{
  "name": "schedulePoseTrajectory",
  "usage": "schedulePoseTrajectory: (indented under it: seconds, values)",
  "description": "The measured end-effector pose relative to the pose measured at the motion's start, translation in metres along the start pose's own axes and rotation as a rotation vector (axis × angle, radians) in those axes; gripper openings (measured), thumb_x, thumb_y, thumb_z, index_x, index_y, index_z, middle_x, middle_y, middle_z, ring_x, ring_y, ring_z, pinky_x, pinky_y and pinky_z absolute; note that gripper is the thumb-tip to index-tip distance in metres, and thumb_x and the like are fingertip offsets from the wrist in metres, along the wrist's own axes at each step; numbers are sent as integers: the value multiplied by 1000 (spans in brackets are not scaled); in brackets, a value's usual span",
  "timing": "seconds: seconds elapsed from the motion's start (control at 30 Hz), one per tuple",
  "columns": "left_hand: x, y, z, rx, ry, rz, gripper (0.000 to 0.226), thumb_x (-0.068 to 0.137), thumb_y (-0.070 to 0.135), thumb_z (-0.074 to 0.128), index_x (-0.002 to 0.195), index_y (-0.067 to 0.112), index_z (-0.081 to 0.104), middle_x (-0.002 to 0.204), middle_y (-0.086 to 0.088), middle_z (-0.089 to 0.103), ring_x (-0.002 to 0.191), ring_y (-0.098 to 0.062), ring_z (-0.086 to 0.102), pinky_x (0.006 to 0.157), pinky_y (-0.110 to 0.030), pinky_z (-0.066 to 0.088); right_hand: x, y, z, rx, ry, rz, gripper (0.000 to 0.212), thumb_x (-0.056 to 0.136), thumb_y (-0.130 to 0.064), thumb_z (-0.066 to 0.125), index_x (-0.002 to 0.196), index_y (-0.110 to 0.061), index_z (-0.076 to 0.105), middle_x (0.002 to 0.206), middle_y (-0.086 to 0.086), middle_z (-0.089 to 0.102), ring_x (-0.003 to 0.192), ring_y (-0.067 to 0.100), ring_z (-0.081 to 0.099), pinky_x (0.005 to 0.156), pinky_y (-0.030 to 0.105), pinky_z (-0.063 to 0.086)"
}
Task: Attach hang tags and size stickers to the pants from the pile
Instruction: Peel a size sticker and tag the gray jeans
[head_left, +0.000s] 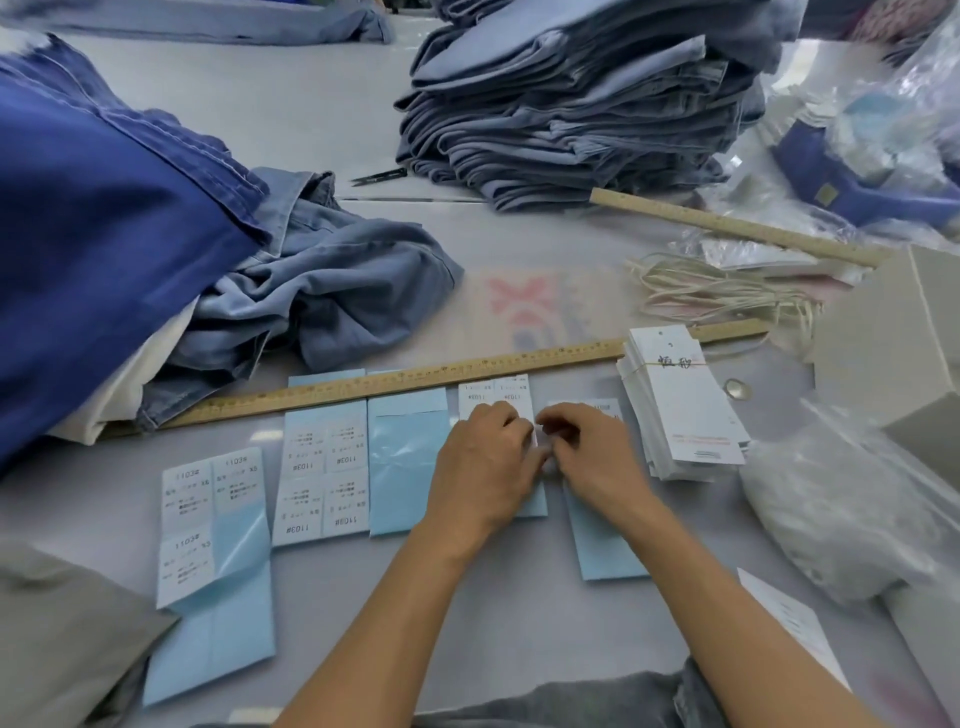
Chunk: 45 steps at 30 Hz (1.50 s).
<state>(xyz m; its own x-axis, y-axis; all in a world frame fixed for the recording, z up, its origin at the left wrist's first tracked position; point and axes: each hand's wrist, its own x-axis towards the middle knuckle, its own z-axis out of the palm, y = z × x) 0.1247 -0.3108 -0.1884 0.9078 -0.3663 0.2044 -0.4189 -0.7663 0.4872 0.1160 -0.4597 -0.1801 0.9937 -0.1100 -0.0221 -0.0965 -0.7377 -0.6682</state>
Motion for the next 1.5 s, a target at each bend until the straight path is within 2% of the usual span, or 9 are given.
schedulePoseTrajectory:
  seconds: [0.07, 0.17, 0.33, 0.73, 0.97, 1.13, 1.23, 1.4, 1.5]
  values:
    - [-3, 1, 3, 59, -31, -39, 30, 96, 42, 63, 112, 18, 67, 113, 3, 58, 106, -19, 51, 83, -34, 45, -4, -3, 0, 22, 1, 6, 35, 90, 8, 53, 113, -11, 72, 101, 1, 72, 92, 10, 63, 89, 15, 48]
    - [-3, 3, 5, 48, -20, -56, 28, 93, 40, 67, 111, 19, 67, 111, 5, 57, 104, -18, 50, 81, -32, 43, -4, -2, 0, 29, 19, -1, 36, 90, 8, 51, 114, -12, 71, 100, 0, 71, 92, 10, 62, 92, 19, 48]
    - [-2, 3, 6, 15, 12, -109, 20, 90, 36, 70, 100, 19, 72, 105, 6, 61, 101, -17, 53, 78, -33, 45, 0, 1, 2, 3, -4, -7, 36, 90, 7, 51, 113, -12, 71, 105, 1, 70, 94, 9, 60, 82, 1, 38]
    - [-1, 5, 7, 18, 28, -152, 22, 93, 40, 67, 103, 22, 74, 108, 7, 61, 105, -17, 53, 79, -31, 43, 2, 8, 1, 66, 0, 5, 27, 89, 3, 59, 104, -14, 74, 98, -3, 71, 84, 1, 61, 76, -1, 40]
    - [-2, 7, 6, 85, 32, -130, 22, 97, 36, 60, 101, 20, 75, 105, 7, 65, 102, -18, 56, 73, -35, 50, 2, 6, -1, 99, -4, 29, 24, 92, -2, 60, 103, -16, 75, 93, -10, 69, 84, -3, 61, 74, -3, 39]
    - [-1, 7, 5, 28, 50, -197, 20, 98, 36, 59, 98, 22, 74, 105, 8, 67, 103, -16, 57, 73, -33, 46, 2, 7, -1, 96, -5, 31, 19, 91, -4, 63, 102, -16, 74, 92, -8, 70, 85, 6, 64, 73, -1, 42]
    - [1, 7, 1, -74, 54, -285, 17, 97, 36, 61, 96, 24, 72, 101, 7, 70, 98, -17, 62, 76, -35, 52, 2, 8, -2, 113, -37, 41, 17, 87, -8, 70, 101, -18, 71, 94, -5, 70, 84, 8, 62, 70, 1, 42]
    - [4, -1, -10, -345, 47, -402, 12, 95, 29, 67, 89, 23, 76, 88, 8, 74, 87, -15, 68, 80, -37, 57, 1, 9, -2, 91, -146, 42, 45, 76, -20, 86, 109, -28, 57, 100, -4, 58, 84, 3, 52, 73, 12, 42]
    - [5, -6, -13, -418, 43, -391, 15, 96, 25, 66, 84, 22, 74, 83, 9, 73, 82, -7, 66, 75, -28, 53, 2, 8, 0, 64, -147, 21, 49, 75, -21, 86, 112, -30, 55, 101, -5, 55, 86, 3, 51, 75, 17, 42]
